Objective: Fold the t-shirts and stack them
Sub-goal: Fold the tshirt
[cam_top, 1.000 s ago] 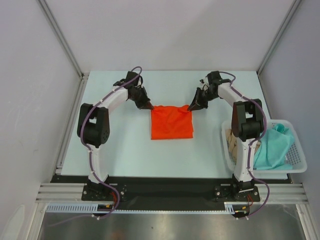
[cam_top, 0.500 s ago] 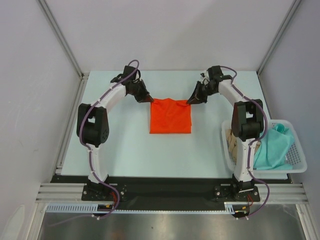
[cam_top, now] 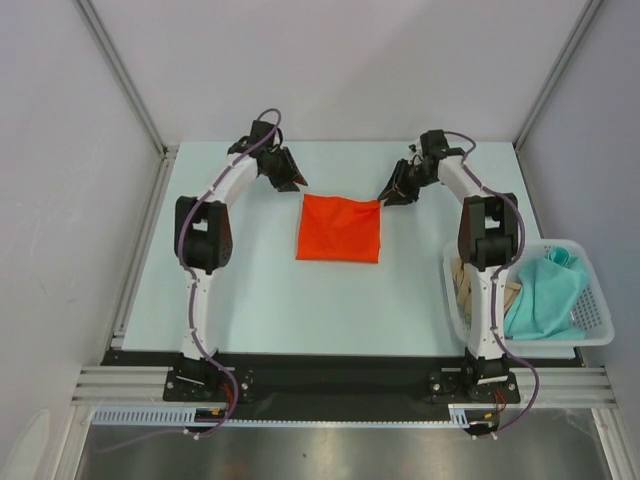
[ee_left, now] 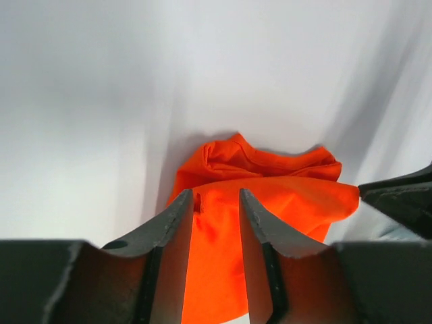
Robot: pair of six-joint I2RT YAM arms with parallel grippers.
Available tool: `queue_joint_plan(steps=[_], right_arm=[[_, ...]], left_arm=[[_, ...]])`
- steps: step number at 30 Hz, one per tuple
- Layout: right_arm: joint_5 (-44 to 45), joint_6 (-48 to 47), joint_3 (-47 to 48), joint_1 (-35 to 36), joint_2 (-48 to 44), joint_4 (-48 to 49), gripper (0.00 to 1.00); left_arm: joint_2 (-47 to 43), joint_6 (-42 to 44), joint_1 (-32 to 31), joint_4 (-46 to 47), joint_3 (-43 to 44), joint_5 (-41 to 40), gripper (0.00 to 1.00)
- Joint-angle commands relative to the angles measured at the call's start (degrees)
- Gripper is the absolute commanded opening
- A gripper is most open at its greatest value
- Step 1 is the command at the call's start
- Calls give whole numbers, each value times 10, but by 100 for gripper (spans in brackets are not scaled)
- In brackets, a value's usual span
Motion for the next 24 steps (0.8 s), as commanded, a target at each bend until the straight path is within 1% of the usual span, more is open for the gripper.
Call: queue_joint_plan(steps=[1, 3, 5, 7, 8, 9, 10, 11, 12, 13, 14, 15, 16, 17, 18, 20, 22, 23, 24], right_arm=[[56, -43, 64, -21, -10, -33, 37], [89, -69, 79, -21, -15, -57, 41], [98, -98, 87, -18, -30, -85, 43], [85, -114, 66, -3, -61, -93, 43], [75, -114, 49, 4, -73, -87, 43], [45, -108, 30, 11, -86, -76, 43], [27, -96, -3, 19, -105, -32, 42], [4, -56, -75, 32, -138, 8, 38], [-38, -31, -120, 38, -157, 54, 37], [-50, 2, -159, 45, -172, 158, 35], [-54, 29, -192, 60, -185, 206, 32], [-62, 86, -257, 67, -201, 252, 28], [-67, 109, -282, 73, -205, 345, 26], [-67, 130, -306, 83, -204, 381, 21], [-66, 160, -328, 97, -193, 435, 19], [-67, 183, -338, 111, -171, 472, 17], [-50, 215, -355, 120, -145, 540, 13], [-31, 251, -370, 122, -116, 620, 8], [-31, 266, -370, 121, -106, 653, 8]], left_arm=[[-85, 54, 4, 27, 21, -48, 39], [-112, 70, 4, 39, -8, -50, 39], [-140, 87, 4, 35, -37, -38, 38], [-164, 89, 3, 57, -69, 27, 30], [-174, 77, 1, 79, -122, 55, 25], [-185, 66, -1, 105, -154, 116, 17], [-199, 56, -4, 136, -189, 136, 15], [-220, 39, -12, 195, -248, 154, 14], [-230, 32, -16, 224, -275, 167, 12], [-236, 26, -20, 248, -298, 169, 11], [-238, 9, -27, 283, -329, 174, 11], [-236, -5, -28, 303, -343, 181, 10], [-232, -17, -31, 337, -355, 190, 10], [-227, -30, -36, 346, -366, 191, 9], [-211, -32, -40, 351, -367, 191, 9], [-191, -36, -49, 361, -366, 188, 8], [-165, -46, -50, 383, -370, 189, 6], [-145, -54, -49, 418, -375, 163, 4], [-145, -54, -49, 419, -375, 162, 4]])
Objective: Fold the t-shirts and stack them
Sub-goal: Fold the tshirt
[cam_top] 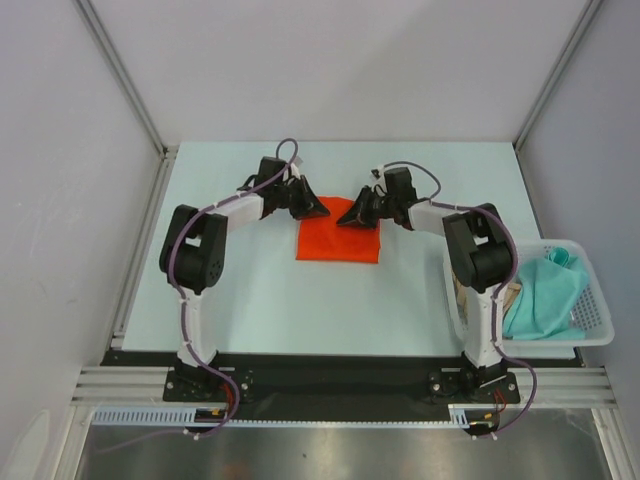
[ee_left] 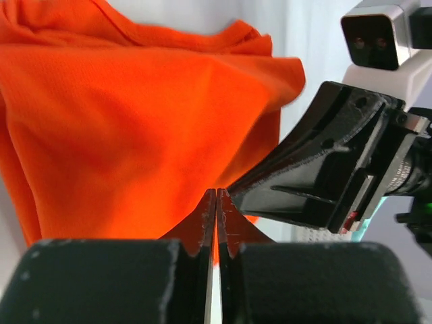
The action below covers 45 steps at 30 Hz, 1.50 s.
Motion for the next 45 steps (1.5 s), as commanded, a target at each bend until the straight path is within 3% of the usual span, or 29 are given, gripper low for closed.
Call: queue_joint_plan(steps=[1, 8, 18, 23, 34, 45], right_arm=[[23, 101, -20, -5, 46, 238, 7], [86, 160, -3, -16, 126, 365, 5], [122, 187, 34, -51, 166, 358, 7], [153, 168, 90, -59, 194, 245, 7], [176, 147, 178, -81, 205, 148, 8], [147, 93, 253, -88, 156, 34, 11]], left_arm=[[31, -27, 2, 90, -3, -15, 4], [70, -23, 2, 80, -11, -44, 1], [92, -4, 7, 71, -10, -41, 1], [99, -5, 12, 73, 2, -29, 1], [114, -63, 25, 101, 83, -2, 2], [250, -118, 53, 86, 213, 1, 5]])
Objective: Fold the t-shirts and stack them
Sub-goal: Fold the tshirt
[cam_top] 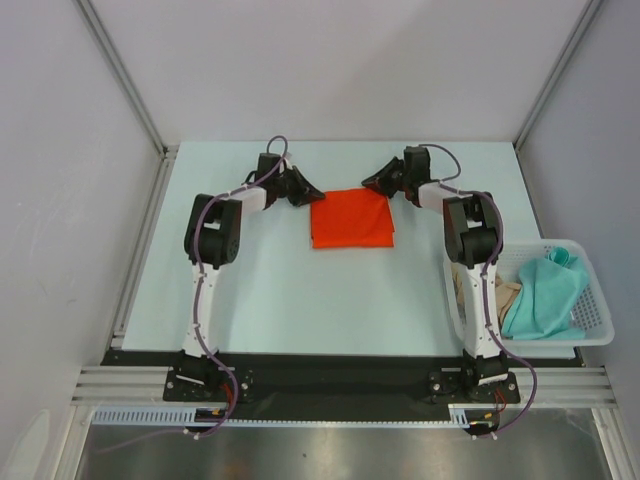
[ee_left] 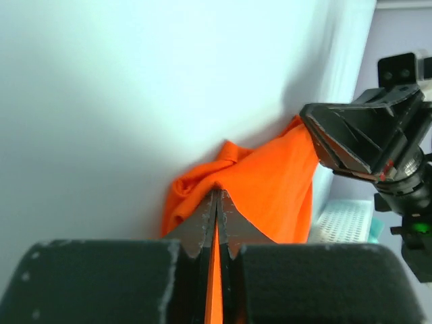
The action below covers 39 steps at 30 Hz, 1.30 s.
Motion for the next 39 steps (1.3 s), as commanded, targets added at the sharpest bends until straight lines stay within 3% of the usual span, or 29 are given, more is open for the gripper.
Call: queue_joint_plan(steps=[1, 6, 12, 19, 25, 30, 39], right_arm=[[-15, -38, 31, -2, -47, -34, 12], [-31, -69, 46, -17, -66, -75, 12], [-79, -100, 22, -18, -92, -85, 15], [-100, -90, -105, -22, -135, 12, 15], [-121, -34, -132, -29, -66, 167, 13], [-113, -6, -133, -42, -15, 258, 12], [-75, -39, -78, -77, 22, 196, 13]], left_arm=[[47, -21, 8, -8, 55, 11, 5], [50, 21, 12, -62, 82, 3, 5], [-41, 79, 10, -125, 67, -23, 7], [-141, 53, -22, -83, -70, 11, 9], [-186, 44, -59, -32, -223, -6, 8], [-166, 55, -56, 7, -280, -19, 7], [-187, 79, -49, 0, -310, -27, 6]])
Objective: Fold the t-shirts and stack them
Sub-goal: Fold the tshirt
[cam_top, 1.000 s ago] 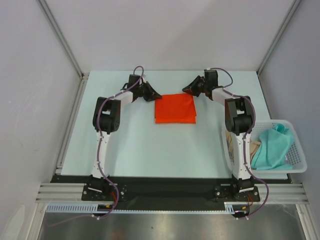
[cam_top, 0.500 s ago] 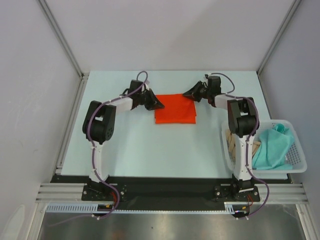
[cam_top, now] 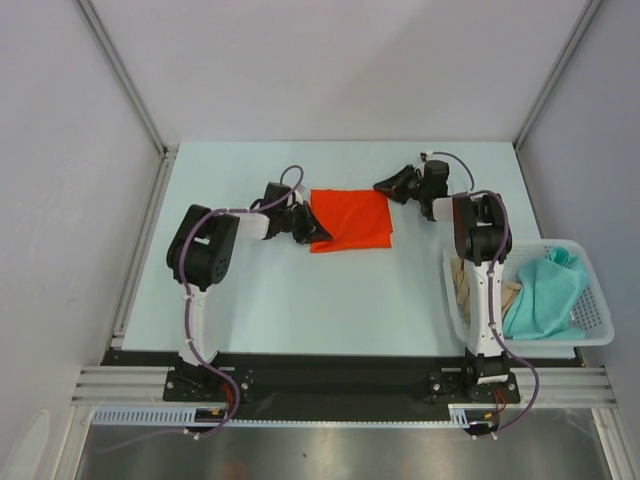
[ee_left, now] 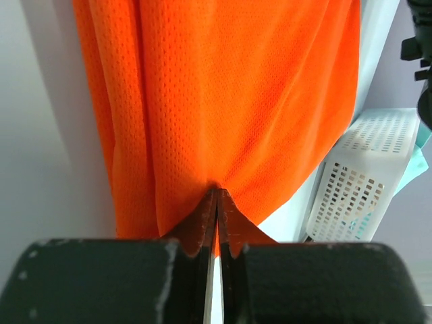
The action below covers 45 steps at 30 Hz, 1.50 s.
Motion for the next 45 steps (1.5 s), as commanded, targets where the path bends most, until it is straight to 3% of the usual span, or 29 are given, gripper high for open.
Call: queue_joint_plan(steps=[1, 8, 12, 19, 22, 23, 25, 28, 30, 32, 38, 45], right_arm=[[45, -34, 29, -25, 3, -55, 13], [36, -119, 85, -26, -77, -225, 14], [27, -181, 71, -16, -142, -320, 21], [34, -233, -24, -5, -244, -407, 33], [38, -282, -24, -6, -260, -447, 43], [39, -294, -16, -5, -260, -461, 59], [40, -319, -1, -7, -251, -493, 63], [34, -326, 24, -11, -241, -504, 66], [33, -340, 46, -11, -225, -519, 75], [26, -355, 64, -12, -203, -530, 76], [-5, -436, 162, -26, -128, -573, 76], [-75, -481, 286, -25, -19, -574, 73]], left_arm=[[-14, 38, 12, -35, -9, -42, 6], [-27, 22, 12, -49, 61, -17, 8], [-14, 13, 15, -55, 121, -13, 10], [125, 12, 54, -91, 244, 3, 11], [153, 25, 68, -112, 280, 9, 11], [162, 32, 70, -117, 286, 9, 12], [166, 60, 70, -151, 306, 8, 14], [142, 83, 71, -192, 304, -1, 18], [95, 96, 72, -208, 289, -24, 28], [61, 120, 72, -233, 289, -42, 37], [-73, 137, 72, -303, 284, -68, 39], [-302, 132, 59, -326, 76, -85, 39]])
